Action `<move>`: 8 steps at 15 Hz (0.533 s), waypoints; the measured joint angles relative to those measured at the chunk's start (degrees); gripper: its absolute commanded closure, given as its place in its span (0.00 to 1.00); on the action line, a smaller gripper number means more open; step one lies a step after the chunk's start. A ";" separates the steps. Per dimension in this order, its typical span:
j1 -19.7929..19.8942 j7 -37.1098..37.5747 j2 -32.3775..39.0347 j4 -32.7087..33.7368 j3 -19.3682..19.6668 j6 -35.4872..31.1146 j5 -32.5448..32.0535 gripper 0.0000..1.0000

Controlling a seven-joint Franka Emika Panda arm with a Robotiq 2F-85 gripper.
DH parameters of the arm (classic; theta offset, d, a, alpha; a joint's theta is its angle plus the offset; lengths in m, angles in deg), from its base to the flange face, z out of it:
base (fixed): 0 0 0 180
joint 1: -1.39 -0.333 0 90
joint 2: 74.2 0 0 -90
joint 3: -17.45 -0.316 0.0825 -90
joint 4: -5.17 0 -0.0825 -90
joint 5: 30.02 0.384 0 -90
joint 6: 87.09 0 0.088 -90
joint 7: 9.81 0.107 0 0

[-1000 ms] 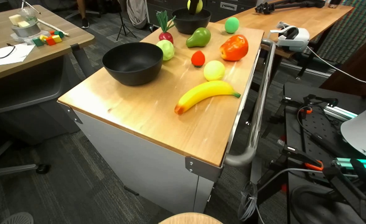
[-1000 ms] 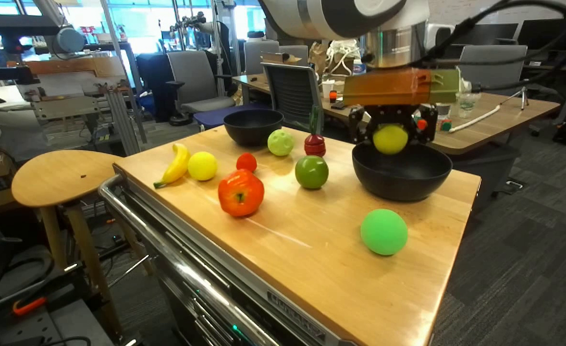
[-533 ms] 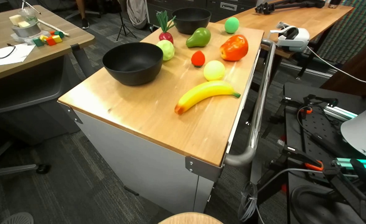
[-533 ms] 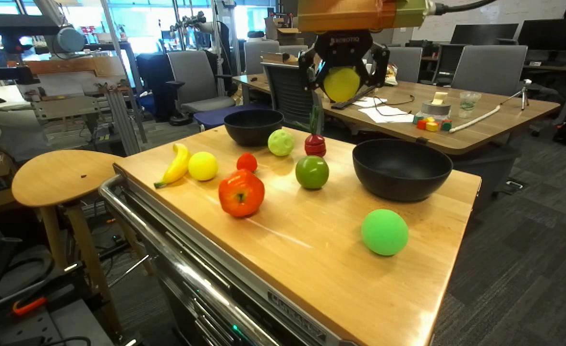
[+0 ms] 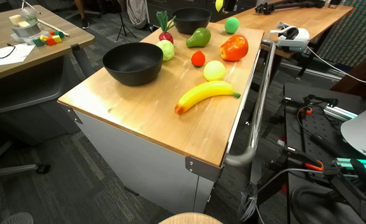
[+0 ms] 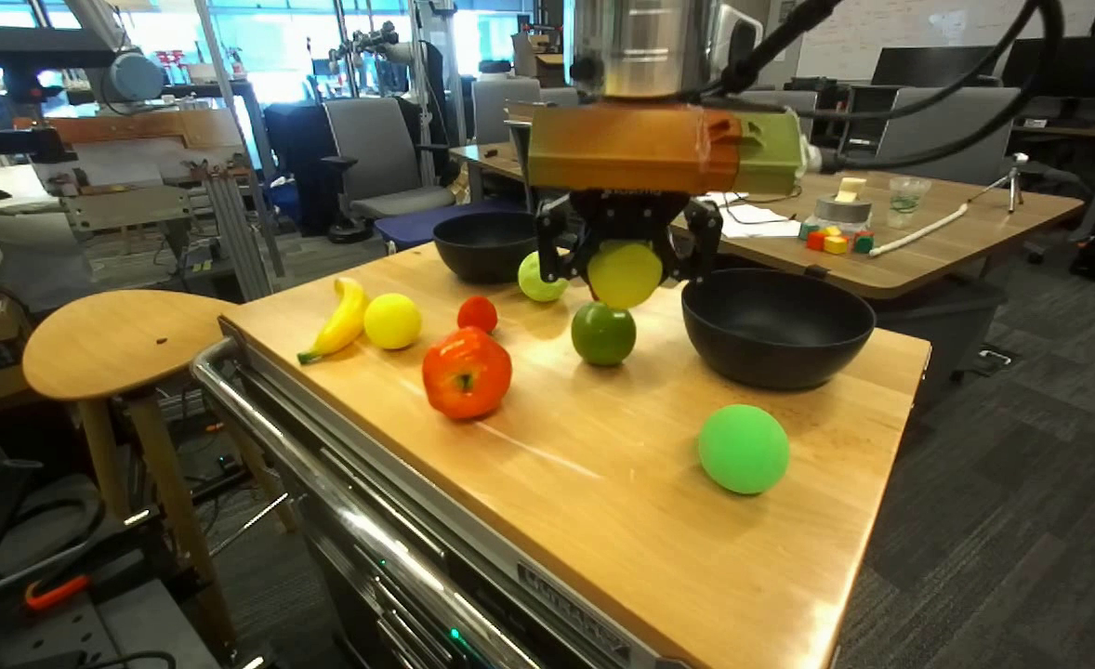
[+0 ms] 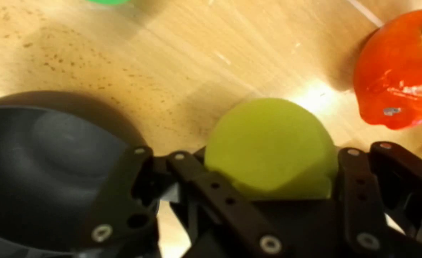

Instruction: Move the fruit and vegetable toys from the bowls to the counter

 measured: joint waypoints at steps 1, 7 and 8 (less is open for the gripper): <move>-0.17 -0.19 0.03 -1.38 0.32 -1.25 0.00 0.94; -0.78 -0.29 1.51 -6.94 0.58 -9.93 0.00 0.53; -0.86 -0.27 1.89 -7.34 0.58 -11.04 0.00 0.52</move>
